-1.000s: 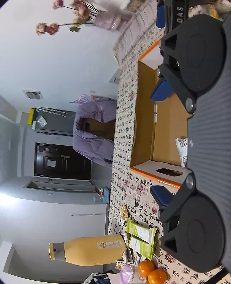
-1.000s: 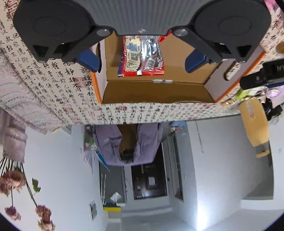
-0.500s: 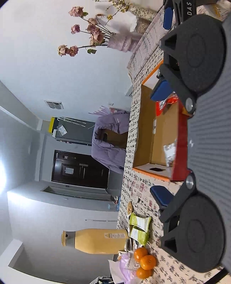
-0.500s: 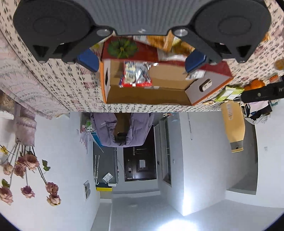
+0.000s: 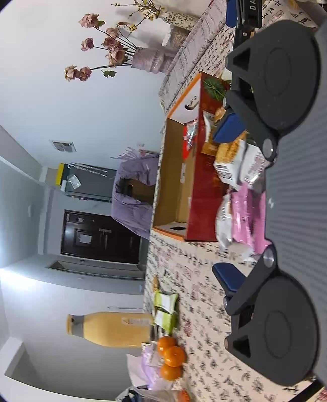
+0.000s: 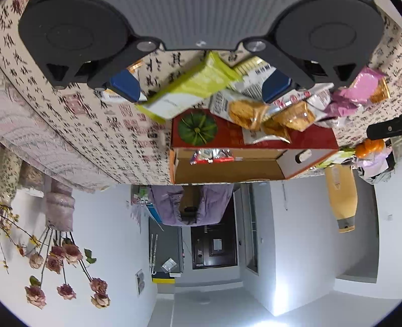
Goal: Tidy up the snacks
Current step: 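Withdraw both grippers from the box back toward the snack pile, then grasp a clear cookie packet with the right gripper while the left gripper grasps a pink packet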
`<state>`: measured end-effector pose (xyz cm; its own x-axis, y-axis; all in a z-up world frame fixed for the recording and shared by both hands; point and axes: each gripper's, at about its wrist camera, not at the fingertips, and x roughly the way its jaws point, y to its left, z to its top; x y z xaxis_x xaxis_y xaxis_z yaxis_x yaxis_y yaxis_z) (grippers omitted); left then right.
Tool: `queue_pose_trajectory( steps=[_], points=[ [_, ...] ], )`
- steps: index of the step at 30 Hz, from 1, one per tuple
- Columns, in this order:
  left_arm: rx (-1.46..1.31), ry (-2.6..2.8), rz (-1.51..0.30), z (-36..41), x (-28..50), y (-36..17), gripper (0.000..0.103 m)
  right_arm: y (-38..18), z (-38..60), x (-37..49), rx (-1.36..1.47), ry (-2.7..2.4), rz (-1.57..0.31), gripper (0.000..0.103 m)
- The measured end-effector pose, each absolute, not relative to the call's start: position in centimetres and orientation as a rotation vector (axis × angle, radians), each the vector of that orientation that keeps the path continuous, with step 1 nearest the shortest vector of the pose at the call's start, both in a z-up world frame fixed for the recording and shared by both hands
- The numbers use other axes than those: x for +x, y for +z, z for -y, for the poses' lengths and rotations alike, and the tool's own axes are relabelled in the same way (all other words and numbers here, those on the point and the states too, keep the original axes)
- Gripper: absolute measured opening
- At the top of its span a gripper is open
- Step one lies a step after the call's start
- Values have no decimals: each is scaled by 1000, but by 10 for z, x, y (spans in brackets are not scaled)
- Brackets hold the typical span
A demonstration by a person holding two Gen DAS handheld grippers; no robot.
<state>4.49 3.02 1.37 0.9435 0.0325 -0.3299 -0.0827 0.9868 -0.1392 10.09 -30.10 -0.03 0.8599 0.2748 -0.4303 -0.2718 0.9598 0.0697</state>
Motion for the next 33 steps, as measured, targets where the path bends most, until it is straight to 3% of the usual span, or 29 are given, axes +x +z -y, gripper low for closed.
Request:
queue_pose_trajectory(
  steps=[16,22,29,33],
  points=[
    [-150,64,-366,-34,46,5,103,-12,331,120,-16,160,-479,102],
    [-150,71,-371,-35,47,5,103,-21,349,150,-25,99,-542,87],
    [-137,73,-393,-34,48,3,103,-35,355,177,-25,86,-637,52],
    [-134,84,-414,-36,49,1,103,-37,355,176,-14,93,-632,43]
  ],
)
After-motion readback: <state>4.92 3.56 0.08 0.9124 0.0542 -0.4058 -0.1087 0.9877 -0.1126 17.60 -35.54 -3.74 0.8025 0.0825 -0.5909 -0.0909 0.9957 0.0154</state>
